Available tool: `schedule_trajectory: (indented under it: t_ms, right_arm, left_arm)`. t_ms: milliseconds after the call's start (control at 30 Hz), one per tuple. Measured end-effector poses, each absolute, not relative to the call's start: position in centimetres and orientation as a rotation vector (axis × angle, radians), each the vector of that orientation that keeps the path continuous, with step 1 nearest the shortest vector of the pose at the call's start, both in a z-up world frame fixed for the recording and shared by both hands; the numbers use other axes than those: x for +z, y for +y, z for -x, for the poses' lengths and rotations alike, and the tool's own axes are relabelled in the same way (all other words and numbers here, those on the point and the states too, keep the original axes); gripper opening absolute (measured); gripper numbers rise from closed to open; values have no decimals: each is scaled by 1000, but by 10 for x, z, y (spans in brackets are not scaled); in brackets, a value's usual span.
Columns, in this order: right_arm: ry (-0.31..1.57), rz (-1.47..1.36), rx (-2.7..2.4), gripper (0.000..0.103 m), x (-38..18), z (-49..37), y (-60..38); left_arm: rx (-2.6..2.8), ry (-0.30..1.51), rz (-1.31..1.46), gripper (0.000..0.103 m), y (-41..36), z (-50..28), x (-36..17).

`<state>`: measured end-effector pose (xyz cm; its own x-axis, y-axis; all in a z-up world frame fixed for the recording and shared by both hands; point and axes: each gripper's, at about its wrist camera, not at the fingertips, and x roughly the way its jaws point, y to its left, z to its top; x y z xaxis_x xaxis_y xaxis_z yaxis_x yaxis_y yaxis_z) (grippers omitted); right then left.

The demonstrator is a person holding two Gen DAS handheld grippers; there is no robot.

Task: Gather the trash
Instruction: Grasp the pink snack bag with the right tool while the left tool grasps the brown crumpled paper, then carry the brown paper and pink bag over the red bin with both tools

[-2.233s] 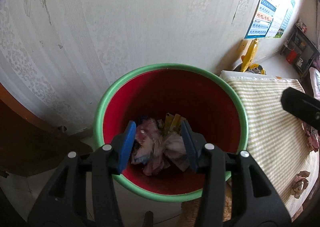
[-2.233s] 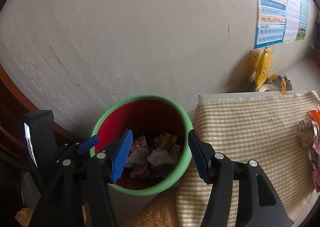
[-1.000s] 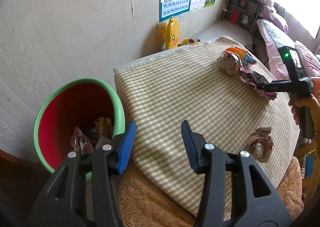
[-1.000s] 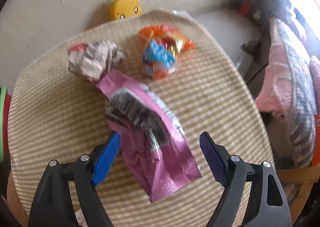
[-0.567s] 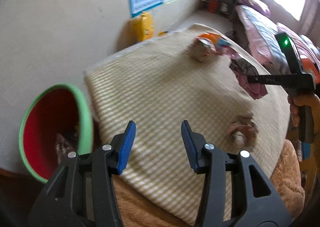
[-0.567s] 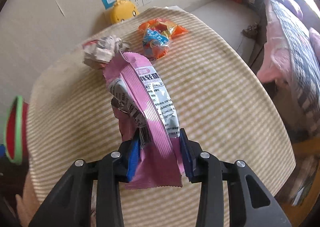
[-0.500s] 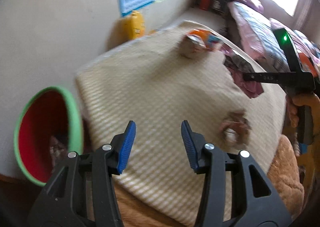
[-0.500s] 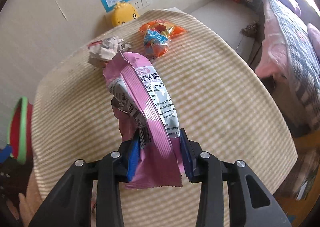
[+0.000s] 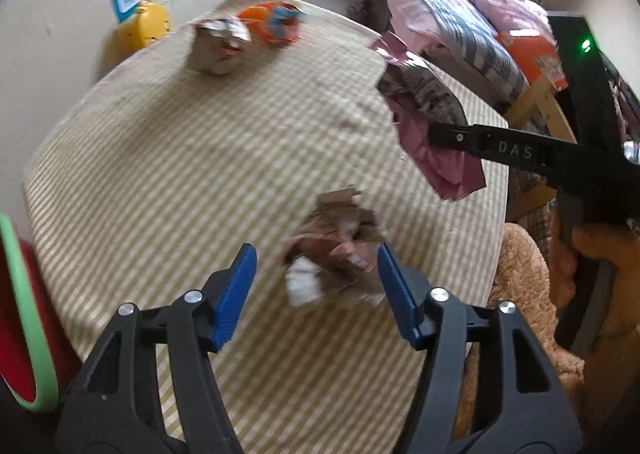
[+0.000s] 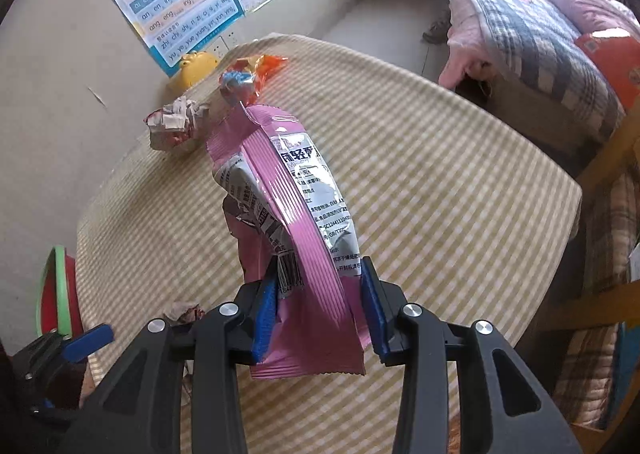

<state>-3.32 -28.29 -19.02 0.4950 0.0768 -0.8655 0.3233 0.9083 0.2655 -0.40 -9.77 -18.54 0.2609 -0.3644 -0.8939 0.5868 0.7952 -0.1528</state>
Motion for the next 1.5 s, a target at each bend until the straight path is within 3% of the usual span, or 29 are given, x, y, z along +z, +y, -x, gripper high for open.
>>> schedule_trajectory:
  t_ms: [400, 633, 733, 867, 1167, 1233, 1333, 1500]
  right_arm:
    - [1049, -441, -133, 41, -201, 31, -282]
    - [1038, -459, -145, 55, -201, 32, -283]
    - [1034, -467, -150, 56, -200, 33, -286]
    - [1045, -467, -147, 56, -201, 33, -286]
    - [1084, -454, -123, 61, -206, 33, -274]
    - [1090, -460, -117, 60, -207, 33, -272]
    - [1092, -460, -104, 38, -205, 34, -267]
    - [1044, -441, -101, 34, -186, 38, -259]
  left_arm:
    - [-591, 1192, -254, 58, -117, -2, -207]
    - [-578, 1191, -279, 59, -120, -1, -210]
    - [-574, 1189, -278, 58, -121, -2, -210]
    - [-560, 1170, -291, 36, -118, -2, -209]
    - [-488, 1132, -217, 32, -88, -13, -190]
    - [-459, 1106, -201, 32, -79, -16, -182]
    - [-403, 1054, -192, 32, -65, -22, -166]
    - [-318, 952, -169, 32, -38, -29, -133]
